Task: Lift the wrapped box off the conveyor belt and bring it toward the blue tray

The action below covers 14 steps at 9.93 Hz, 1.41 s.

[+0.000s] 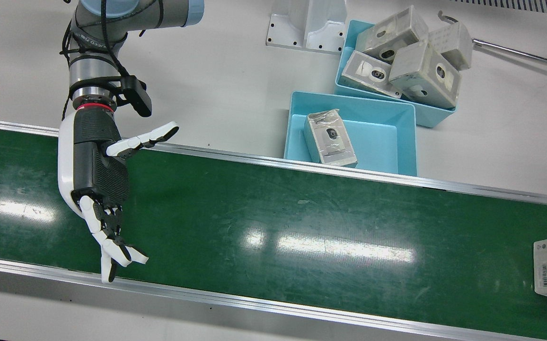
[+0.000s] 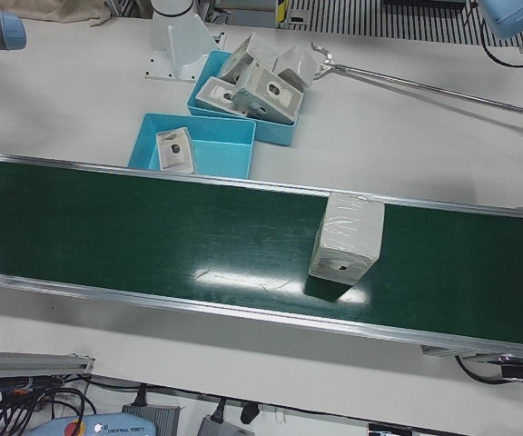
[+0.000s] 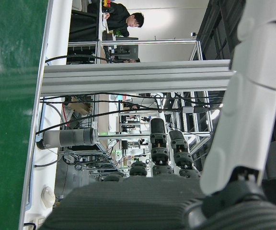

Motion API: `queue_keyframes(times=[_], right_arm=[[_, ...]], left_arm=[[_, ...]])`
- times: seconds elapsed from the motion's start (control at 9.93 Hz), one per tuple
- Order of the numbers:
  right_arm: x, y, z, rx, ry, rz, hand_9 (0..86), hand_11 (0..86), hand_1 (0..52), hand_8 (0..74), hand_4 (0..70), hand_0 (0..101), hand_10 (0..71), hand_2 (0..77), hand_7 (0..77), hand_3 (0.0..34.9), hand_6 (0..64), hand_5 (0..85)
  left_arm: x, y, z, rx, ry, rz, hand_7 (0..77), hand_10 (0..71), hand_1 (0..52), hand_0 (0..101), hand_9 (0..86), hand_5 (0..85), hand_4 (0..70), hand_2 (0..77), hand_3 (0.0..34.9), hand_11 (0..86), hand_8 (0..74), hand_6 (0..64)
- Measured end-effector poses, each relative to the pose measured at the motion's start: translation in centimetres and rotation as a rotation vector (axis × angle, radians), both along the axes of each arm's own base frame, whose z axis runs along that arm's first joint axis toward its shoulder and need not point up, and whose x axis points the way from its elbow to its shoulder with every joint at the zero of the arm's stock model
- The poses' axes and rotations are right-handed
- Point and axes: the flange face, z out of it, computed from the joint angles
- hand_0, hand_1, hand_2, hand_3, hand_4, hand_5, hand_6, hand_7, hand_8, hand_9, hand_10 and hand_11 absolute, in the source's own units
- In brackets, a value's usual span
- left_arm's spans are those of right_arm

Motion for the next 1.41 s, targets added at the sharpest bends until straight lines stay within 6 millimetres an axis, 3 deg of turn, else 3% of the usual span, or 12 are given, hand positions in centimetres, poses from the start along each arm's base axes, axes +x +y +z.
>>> queue_keyframes(times=[0.1, 0.2, 0.71, 0.81, 0.91, 1.41], right_arm=[[-0.1, 0.0, 0.0, 0.0, 0.0, -0.001, 3.3, 1.1, 7.1, 1.6, 10.9, 45, 0.0, 1.1, 20.2, 0.2, 7.6, 13.1], [-0.3, 0.1, 0.0, 0.001, -0.002, -0.004, 3.3, 1.1, 10.9, 1.6, 11.5, 45, 0.0, 1.6, 20.2, 0.1, 7.6, 13.1], [-1.4, 0.3, -0.2, 0.027, -0.019, -0.017, 3.3, 1.1, 9.8, 2.7, 13.6, 46, 0.0, 4.9, 22.9, 0.1, 8.2, 14.7], [-1.5, 0.3, -0.2, 0.024, -0.016, -0.019, 3.3, 1.1, 15.8, 2.7, 12.5, 47, 0.0, 7.1, 22.9, 0.1, 8.2, 15.8], [-1.5, 0.4, -0.1, 0.021, -0.012, -0.02, 2.7, 1.1, 13.6, 1.1, 12.0, 48, 0.0, 8.2, 22.9, 0.1, 8.2, 15.8], [-1.8, 0.6, -0.2, 0.015, -0.006, -0.027, 3.8, 1.1, 15.8, 2.2, 10.9, 48, 0.0, 8.7, 24.0, 0.2, 8.2, 15.8]], left_arm=[[0.0, 0.0, 0.0, 0.0, 0.0, 0.0, 0.5, 0.5, 0.0, 0, 0.5, 1.1, 0.0, 0.5, 0.0, 0.5, 0.5, 0.5], [0.0, 0.0, 0.0, 0.0, 0.0, 0.0, 0.5, 0.5, 0.0, 0, 0.5, 0.5, 0.0, 0.5, 0.0, 0.5, 0.5, 0.5], [0.0, 0.0, 0.0, 0.0, 0.0, 0.0, 0.5, 0.5, 0.0, 0, 0.5, 1.1, 0.0, 1.1, 0.0, 0.5, 0.5, 0.5], [0.0, 0.0, 0.0, 0.0, 0.0, 0.0, 0.5, 0.5, 0.0, 0, 0.5, 0.5, 0.0, 0.5, 0.0, 0.5, 0.5, 0.5], [0.0, 0.0, 0.0, 0.0, 0.0, 0.0, 0.5, 0.5, 0.0, 0, 0.5, 1.1, 0.0, 1.1, 0.0, 0.5, 0.5, 0.5], [0.0, 0.0, 0.0, 0.0, 0.0, 0.0, 0.5, 0.5, 0.0, 0, 0.5, 0.5, 0.0, 0.5, 0.0, 0.5, 0.5, 0.5]])
